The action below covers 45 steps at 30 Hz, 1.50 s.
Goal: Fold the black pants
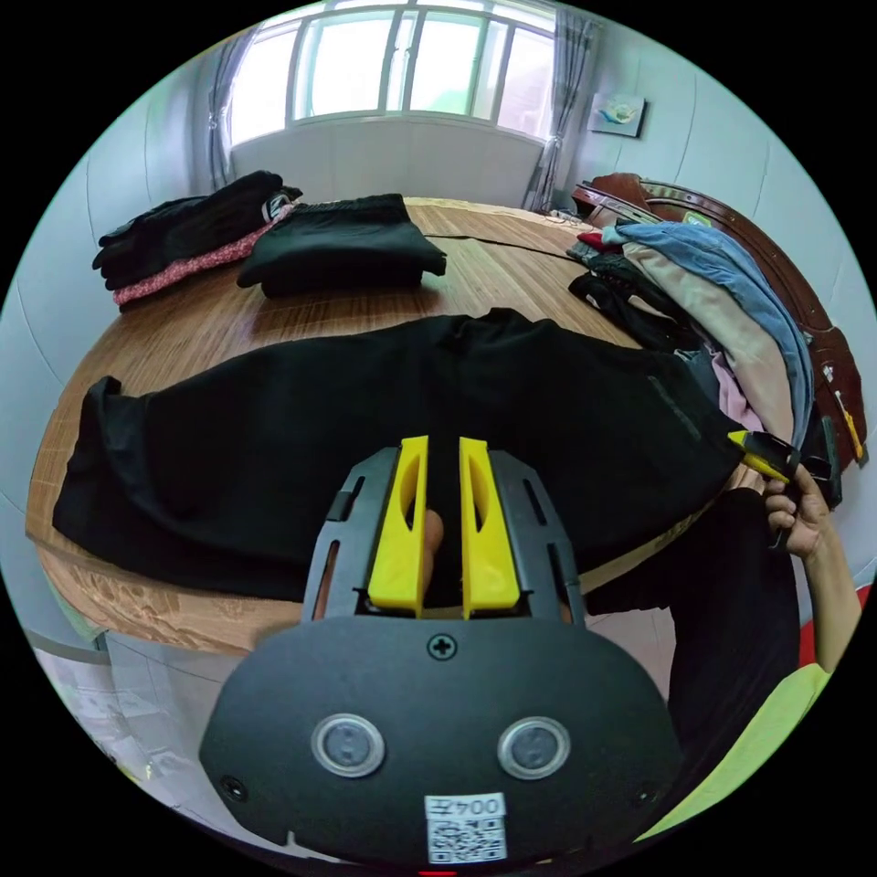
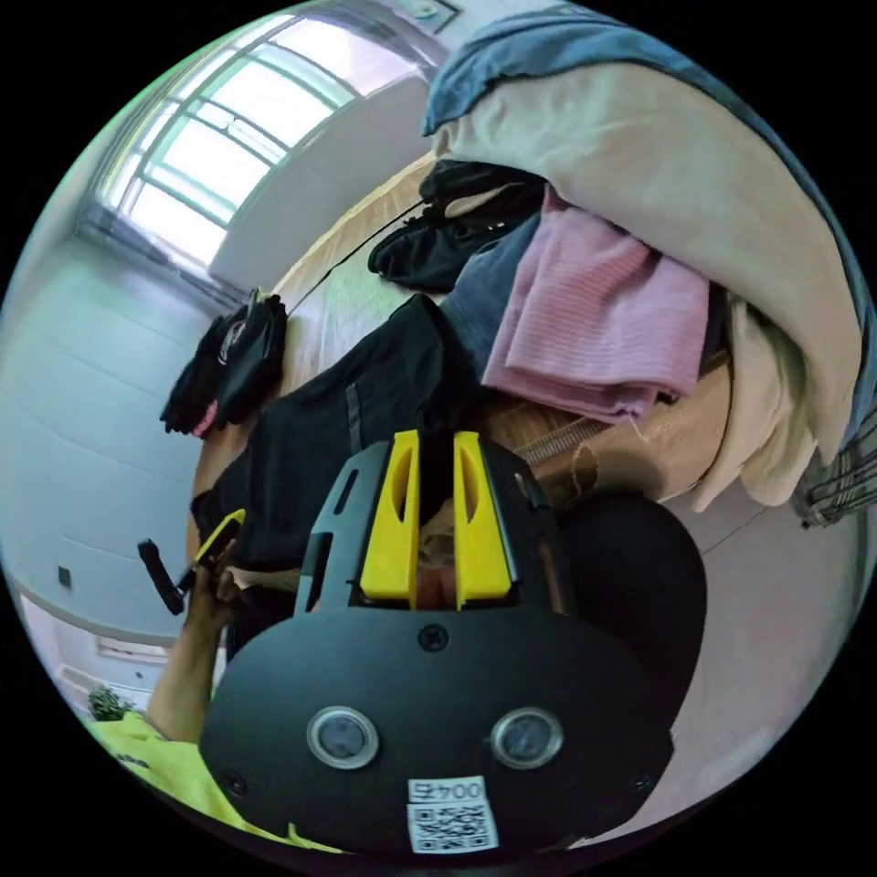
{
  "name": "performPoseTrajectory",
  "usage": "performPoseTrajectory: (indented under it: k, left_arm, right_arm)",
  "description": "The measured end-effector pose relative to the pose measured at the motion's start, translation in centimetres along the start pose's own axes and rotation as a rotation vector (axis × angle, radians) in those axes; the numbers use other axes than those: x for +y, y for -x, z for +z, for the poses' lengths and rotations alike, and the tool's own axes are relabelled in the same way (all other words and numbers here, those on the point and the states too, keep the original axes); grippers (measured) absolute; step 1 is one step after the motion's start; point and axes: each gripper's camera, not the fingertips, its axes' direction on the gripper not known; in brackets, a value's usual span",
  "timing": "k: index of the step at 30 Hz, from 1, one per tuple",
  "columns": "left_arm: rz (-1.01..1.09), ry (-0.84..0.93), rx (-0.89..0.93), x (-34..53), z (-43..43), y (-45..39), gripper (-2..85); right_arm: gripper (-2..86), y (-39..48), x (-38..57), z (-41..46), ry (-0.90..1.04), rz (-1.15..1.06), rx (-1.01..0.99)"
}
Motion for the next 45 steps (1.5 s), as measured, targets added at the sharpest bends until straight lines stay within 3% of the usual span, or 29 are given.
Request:
performPoseTrajectory:
  k: [8,11,14,17,19,21,26,30,32,36,41,43,45]
  left_arm:
    - [-0.106,-0.021,0.07,1.1,3.9,0.6,5.0]
    - [-0.112,-0.01,0.117,0.2,5.9,-0.6,4.3]
    - [-0.128,-0.031,0.106,0.1,7.5,-1.5,4.2]
    - [-0.213,-0.031,0.214,0.7,7.6,0.5,4.4]
    - [-0.276,-0.143,0.284,2.3,5.1,3.0,5.3]
    - [-0.315,-0.223,0.214,3.9,2.4,5.2,6.4]
    - [-0.367,-0.296,-0.176,5.9,-3.6,13.6,12.1]
    - [-0.412,-0.164,-0.342,2.4,-5.1,22.5,19.5]
    - [-0.432,-0.089,-0.382,0.3,-4.2,25.7,22.3]
    - [-0.491,0.098,-0.467,-3.6,0.4,31.9,24.5]
    - [-0.592,0.337,-0.43,-3.4,6.8,38.8,17.5]
    - [-0.608,0.266,-0.424,-1.9,6.1,40.7,7.4]
    - [-0.631,0.07,-0.35,-0.7,2.7,41.2,4.6]
  right_arm:
    - [5.7,9.4,-3.4,0.8,-0.033,-0.357,0.204]
    - [6.3,10.7,-4.8,1.4,-0.062,-0.394,0.297]
    - [6.8,10.5,-5.3,3.3,0.036,-0.316,0.358]
    - [4.5,13.9,-2.0,1.3,-0.17,-0.392,0.493]
    - [4.6,16.5,0.7,0.8,-0.296,-0.48,0.534]
    - [4.5,18.7,2.8,1.8,-0.294,-0.574,0.49]
    - [0.3,25.0,4.6,7.7,-0.187,-0.744,0.538]
    - [-0.5,27.1,1.8,11.1,-0.003,-0.724,0.479]
    - [-0.6,27.0,0.0,14.1,0.193,-0.703,0.471]
    - [-0.6,28.4,-0.9,14.6,0.226,-0.731,0.458]
    - [-0.6,30.2,-1.4,15.5,0.25,-0.74,0.467]
    - [-0.6,30.7,-1.4,15.7,0.246,-0.744,0.475]
    - [-0.6,31.3,-1.4,15.9,0.244,-0.745,0.48]
